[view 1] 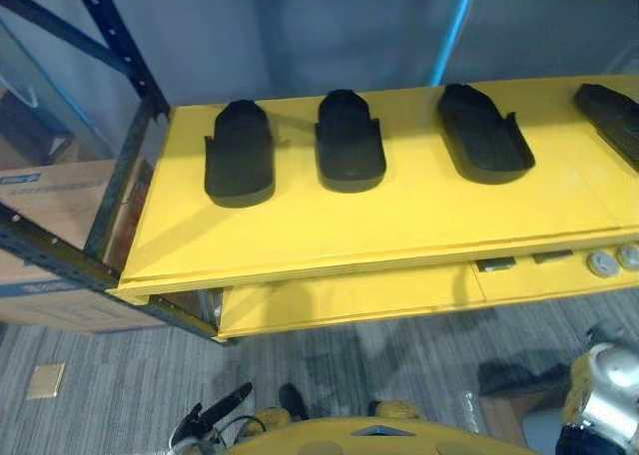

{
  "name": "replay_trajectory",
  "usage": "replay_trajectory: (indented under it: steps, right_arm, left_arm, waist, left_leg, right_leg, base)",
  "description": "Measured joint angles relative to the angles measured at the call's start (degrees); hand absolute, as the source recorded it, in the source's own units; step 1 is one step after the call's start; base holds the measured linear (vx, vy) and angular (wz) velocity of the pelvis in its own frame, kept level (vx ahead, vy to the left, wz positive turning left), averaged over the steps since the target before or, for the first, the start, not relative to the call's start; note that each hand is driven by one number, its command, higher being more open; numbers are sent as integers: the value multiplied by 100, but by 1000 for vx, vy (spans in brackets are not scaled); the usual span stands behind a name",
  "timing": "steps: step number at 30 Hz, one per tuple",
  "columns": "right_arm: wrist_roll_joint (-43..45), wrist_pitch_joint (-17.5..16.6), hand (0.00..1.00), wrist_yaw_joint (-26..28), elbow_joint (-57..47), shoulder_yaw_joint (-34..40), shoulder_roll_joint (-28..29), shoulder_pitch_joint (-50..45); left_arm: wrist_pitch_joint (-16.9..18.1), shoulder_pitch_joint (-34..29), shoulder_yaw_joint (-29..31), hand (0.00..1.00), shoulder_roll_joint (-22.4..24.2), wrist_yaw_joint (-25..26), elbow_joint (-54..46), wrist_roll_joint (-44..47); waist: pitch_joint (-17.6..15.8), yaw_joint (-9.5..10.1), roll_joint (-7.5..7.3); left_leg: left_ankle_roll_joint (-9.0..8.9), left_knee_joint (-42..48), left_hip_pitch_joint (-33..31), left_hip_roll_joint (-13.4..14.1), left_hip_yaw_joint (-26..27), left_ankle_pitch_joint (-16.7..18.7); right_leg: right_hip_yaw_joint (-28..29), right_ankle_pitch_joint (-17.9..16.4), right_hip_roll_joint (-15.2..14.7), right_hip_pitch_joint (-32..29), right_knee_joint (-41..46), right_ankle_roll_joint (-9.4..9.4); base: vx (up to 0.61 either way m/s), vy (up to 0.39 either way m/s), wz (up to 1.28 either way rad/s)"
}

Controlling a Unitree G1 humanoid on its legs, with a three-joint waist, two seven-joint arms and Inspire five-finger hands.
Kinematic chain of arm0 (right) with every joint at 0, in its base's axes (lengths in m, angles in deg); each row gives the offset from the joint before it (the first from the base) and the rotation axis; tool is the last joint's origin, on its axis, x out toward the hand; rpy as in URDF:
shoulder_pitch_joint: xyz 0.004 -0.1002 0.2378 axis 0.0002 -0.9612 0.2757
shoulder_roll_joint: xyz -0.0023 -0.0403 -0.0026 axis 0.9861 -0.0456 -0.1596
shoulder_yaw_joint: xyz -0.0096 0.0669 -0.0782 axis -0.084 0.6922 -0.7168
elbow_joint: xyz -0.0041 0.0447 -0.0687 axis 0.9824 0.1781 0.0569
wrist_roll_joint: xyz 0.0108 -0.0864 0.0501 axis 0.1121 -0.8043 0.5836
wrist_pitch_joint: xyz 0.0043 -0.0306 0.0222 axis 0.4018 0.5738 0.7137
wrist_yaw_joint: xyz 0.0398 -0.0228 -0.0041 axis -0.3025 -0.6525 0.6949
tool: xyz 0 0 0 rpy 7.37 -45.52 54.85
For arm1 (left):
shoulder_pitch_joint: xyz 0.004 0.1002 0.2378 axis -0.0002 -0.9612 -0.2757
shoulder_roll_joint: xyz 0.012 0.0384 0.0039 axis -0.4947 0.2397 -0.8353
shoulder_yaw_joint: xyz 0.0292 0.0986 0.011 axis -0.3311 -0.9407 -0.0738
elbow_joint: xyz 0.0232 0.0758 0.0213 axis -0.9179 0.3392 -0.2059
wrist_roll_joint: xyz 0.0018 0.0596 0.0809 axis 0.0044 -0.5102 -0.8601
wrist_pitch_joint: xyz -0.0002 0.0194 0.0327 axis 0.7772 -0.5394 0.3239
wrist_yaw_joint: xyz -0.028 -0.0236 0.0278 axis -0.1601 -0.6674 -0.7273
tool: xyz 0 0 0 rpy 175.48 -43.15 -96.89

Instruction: Walk over and take three plastic housings, then place them on the shelf

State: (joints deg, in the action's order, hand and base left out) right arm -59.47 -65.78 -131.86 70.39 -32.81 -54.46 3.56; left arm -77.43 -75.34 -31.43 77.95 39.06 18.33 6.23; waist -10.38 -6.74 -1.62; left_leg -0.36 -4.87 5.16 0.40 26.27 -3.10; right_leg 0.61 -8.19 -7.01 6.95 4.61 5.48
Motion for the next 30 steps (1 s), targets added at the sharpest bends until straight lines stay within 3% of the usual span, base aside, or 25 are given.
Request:
replay_trajectory:
  steps: [2,4,7,10,14,19,25,30]
  right_arm:
    - [3,-36,100,75,-725,0,-72,-2]
    - [79,-293,100,436,-1172,-9,-106,-3]
    - [582,-460,100,1366,-1533,-484,-494,42]
    - [1304,-441,100,2319,-1538,-1514,-1014,597]
    - [2041,-198,100,3268,-1237,-3181,-1488,1911]
    - [2381,279,100,3404,-683,-4100,-1291,2680]
    - [2289,400,100,3103,-66,-4704,-651,3041]
    - [2231,446,100,2603,222,-5181,-465,3505]
  left_arm:
    - [11,-21,-71,100,-3,-28,0,-1]
    - [67,-17,-162,100,-58,-105,-1,-67]
    - [220,6,-261,100,-117,-227,-12,-224]
    - [355,42,-426,100,-146,-254,5,-223]
    - [383,252,-655,100,-141,-292,18,-218]
    - [447,460,-829,100,-132,-302,10,-197]
    - [472,453,-890,100,-143,-307,18,-206]
    - [489,479,-944,100,-135,-302,15,-196]
  waist:
    - [19,-120,-26]
    - [17,-170,-79]
    - [28,-245,-120]
    - [30,-239,-96]
    - [56,-13,-29]
    - [51,352,-47]
    - [39,381,-31]
    - [-29,488,81]
  left_leg:
    - [8,0,-1,3,14,5]
    - [8,0,-7,17,43,7]
    - [11,-1,-8,8,62,10]
    - [25,-2,-9,4,60,-1]
    - [116,1,-103,-6,-104,-86]
    - [179,2,-202,-27,-375,-163]
    - [241,0,-238,-120,-526,-212]
    - [178,-3,-260,-123,-573,-216]
  right_leg:
    - [36,16,5,0,-17,21]
    - [61,46,14,-1,-54,24]
    - [78,65,8,-8,-69,20]
    - [68,85,6,-18,-65,7]
    - [-69,119,10,-29,-70,8]
    - [-349,165,8,27,-80,-6]
    - [-511,176,-67,62,-77,-3]
    - [-584,178,-75,30,-30,2]
  base:
    - [17,0,-6]
    - [10,-4,-9]
    - [-6,-3,-4]
    - [-28,-2,0]
    - [-27,-8,19]
    - [4,-5,32]
    - [-18,20,13]
    - [-66,32,6]
